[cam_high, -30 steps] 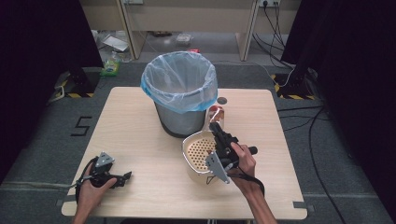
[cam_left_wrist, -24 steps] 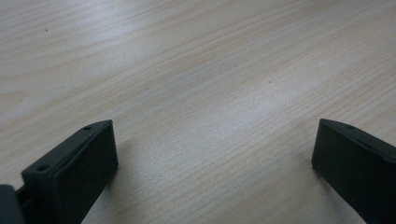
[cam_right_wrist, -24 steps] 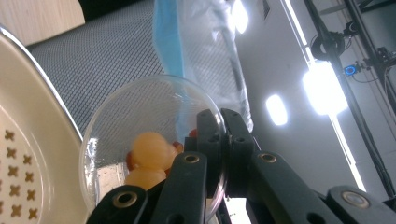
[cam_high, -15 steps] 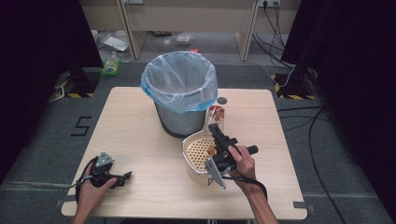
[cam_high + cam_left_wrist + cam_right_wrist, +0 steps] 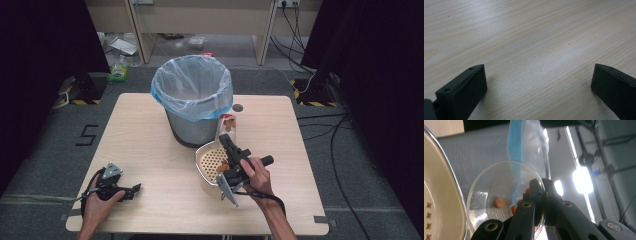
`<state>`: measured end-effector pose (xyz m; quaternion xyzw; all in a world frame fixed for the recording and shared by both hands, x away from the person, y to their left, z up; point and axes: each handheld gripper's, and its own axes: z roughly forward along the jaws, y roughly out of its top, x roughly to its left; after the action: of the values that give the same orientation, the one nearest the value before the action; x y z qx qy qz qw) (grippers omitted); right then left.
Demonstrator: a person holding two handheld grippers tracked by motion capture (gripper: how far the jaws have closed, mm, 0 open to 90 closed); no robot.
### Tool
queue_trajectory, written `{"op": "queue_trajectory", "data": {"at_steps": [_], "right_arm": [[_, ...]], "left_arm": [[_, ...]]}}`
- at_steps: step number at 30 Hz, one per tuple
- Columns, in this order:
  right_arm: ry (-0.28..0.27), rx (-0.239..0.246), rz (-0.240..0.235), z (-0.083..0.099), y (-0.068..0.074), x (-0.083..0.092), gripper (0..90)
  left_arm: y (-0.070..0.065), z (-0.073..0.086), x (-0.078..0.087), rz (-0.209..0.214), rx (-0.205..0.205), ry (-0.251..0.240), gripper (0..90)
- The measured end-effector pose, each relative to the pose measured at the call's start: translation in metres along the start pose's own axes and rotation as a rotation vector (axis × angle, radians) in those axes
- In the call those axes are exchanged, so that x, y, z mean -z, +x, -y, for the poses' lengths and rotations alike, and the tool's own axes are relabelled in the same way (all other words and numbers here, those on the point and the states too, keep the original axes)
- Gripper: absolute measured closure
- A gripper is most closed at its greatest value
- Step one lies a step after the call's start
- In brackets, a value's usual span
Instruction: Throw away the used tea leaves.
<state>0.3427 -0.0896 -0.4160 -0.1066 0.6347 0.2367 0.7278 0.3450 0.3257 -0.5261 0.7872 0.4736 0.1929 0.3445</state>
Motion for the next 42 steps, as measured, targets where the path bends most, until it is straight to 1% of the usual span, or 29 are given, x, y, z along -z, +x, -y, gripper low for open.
{"op": "queue_trajectory", "data": {"at_steps": [1, 2, 3, 4, 5, 6, 7, 8, 10, 12, 13, 14, 15, 17, 21, 24, 27, 29, 30, 32, 33, 34, 35, 36, 37, 38, 40, 41, 42], "right_arm": [[0.005, -0.033, -0.008, 0.0, 0.0, 0.0, 88.0], [-0.009, -0.015, -0.005, -0.003, -0.001, 0.002, 88.0], [-0.003, 0.027, -0.008, -0.003, -0.003, 0.0, 87.9], [0.026, -0.045, -0.014, 0.0, 0.002, -0.001, 87.9], [0.021, -0.049, -0.012, 0.0, 0.003, 0.0, 87.9], [-0.005, 0.02, -0.013, -0.003, -0.001, 0.0, 87.9], [-0.012, 0.027, -0.009, -0.004, -0.003, 0.0, 87.9], [-0.013, -0.016, 0.005, -0.005, -0.002, 0.002, 87.9], [-0.01, 0.015, 0.001, -0.003, -0.004, -0.002, 88.0], [-0.017, -0.026, -0.004, -0.005, -0.001, 0.0, 87.9], [-0.014, -0.004, -0.007, -0.005, -0.005, -0.002, 87.9], [0.012, -0.038, -0.008, -0.001, -0.005, -0.004, 87.9], [0.0, -0.037, -0.006, -0.001, -0.007, -0.003, 87.9], [0.003, -0.039, -0.012, -0.001, -0.008, -0.003, 87.9], [0.012, -0.079, -0.027, 0.0, -0.008, -0.004, 87.9], [0.035, -0.171, -0.042, 0.004, -0.013, -0.005, 87.9], [0.062, -0.303, -0.057, 0.013, -0.02, -0.007, 87.8], [0.082, -0.376, -0.068, 0.018, -0.025, -0.007, 87.8], [0.095, -0.432, -0.076, 0.022, -0.028, -0.008, 87.8], [0.119, -0.502, -0.086, 0.028, -0.033, -0.01, 87.8], [0.135, -0.563, -0.099, 0.032, -0.036, -0.012, 87.7], [0.148, -0.597, -0.107, 0.035, -0.038, -0.013, 87.7], [0.163, -0.659, -0.114, 0.04, -0.041, -0.015, 87.6], [0.174, -0.696, -0.129, 0.043, -0.042, -0.017, 87.5], [0.2, -0.751, -0.16, 0.049, -0.044, -0.02, 87.5], [0.213, -0.778, -0.164, 0.051, -0.045, -0.021, 87.5], [0.255, -0.844, -0.204, 0.059, -0.047, -0.026, 87.4], [0.267, -0.866, -0.205, 0.062, -0.047, -0.029, 87.5], [0.287, -0.898, -0.222, 0.067, -0.049, -0.032, 87.4]], "left_arm": [[0.0, 0.0, 0.0, 0.0, 0.0, 0.0, 0.0], [0.0, 0.0, 0.0, 0.0, 0.0, 0.0, 0.0], [0.0, 0.0, 0.0, 0.0, 0.0, 0.0, 0.0], [0.0, 0.0, 0.0, 0.0, 0.0, 0.0, 0.0], [0.0, 0.0, 0.0, 0.0, 0.0, 0.0, 0.0], [0.0, 0.0, 0.0, 0.0, 0.0, 0.0, 0.0], [0.0, 0.0, 0.0, 0.0, 0.001, 0.0, 0.0], [0.0, 0.0, 0.0, 0.0, 0.001, 0.0, 0.0], [0.0, 0.0, 0.0, 0.0, 0.001, 0.0, 0.0], [0.0, 0.0, 0.0, 0.0, 0.002, -0.001, 0.0], [0.0, 0.0, 0.0, 0.0, 0.002, -0.001, 0.0], [0.0, 0.0, 0.0, 0.0, 0.002, -0.001, 0.0], [0.0, 0.0, 0.0, 0.0, 0.002, -0.002, 0.0], [0.0, 0.0, 0.0, 0.0, 0.002, 0.0, 0.0], [0.0, 0.0, -0.001, 0.001, 0.002, -0.001, 0.0], [0.0, 0.0, 0.0, 0.0, 0.0, 0.001, 0.0], [0.0, 0.0, 0.0, 0.0, 0.0, 0.002, 0.0], [0.0, 0.0, 0.0, 0.0, 0.0, 0.001, 0.0], [0.0, -0.001, 0.0, 0.0, 0.0, 0.002, 0.0], [0.0, 0.0, 0.0, 0.0, 0.0, 0.002, 0.0], [0.0, -0.001, 0.0, 0.0, 0.0, 0.002, 0.0], [0.0, 0.0, 0.0, 0.0, 0.0, 0.002, 0.0], [0.0, 0.0, 0.0, 0.0, -0.001, 0.002, 0.0], [0.0, 0.0, 0.0, 0.0, 0.0, 0.001, 0.0], [0.0, 0.0, 0.0, 0.0, 0.0, 0.001, 0.0], [0.0, 0.0, 0.0, 0.0, 0.0, 0.001, 0.0], [0.0, -0.001, 0.0, 0.0, 0.0, 0.001, 0.0], [0.0, -0.001, 0.0, 0.0, 0.0, 0.002, 0.0], [0.0, -0.001, 0.0, 0.0, 0.0, 0.002, 0.0]]}}
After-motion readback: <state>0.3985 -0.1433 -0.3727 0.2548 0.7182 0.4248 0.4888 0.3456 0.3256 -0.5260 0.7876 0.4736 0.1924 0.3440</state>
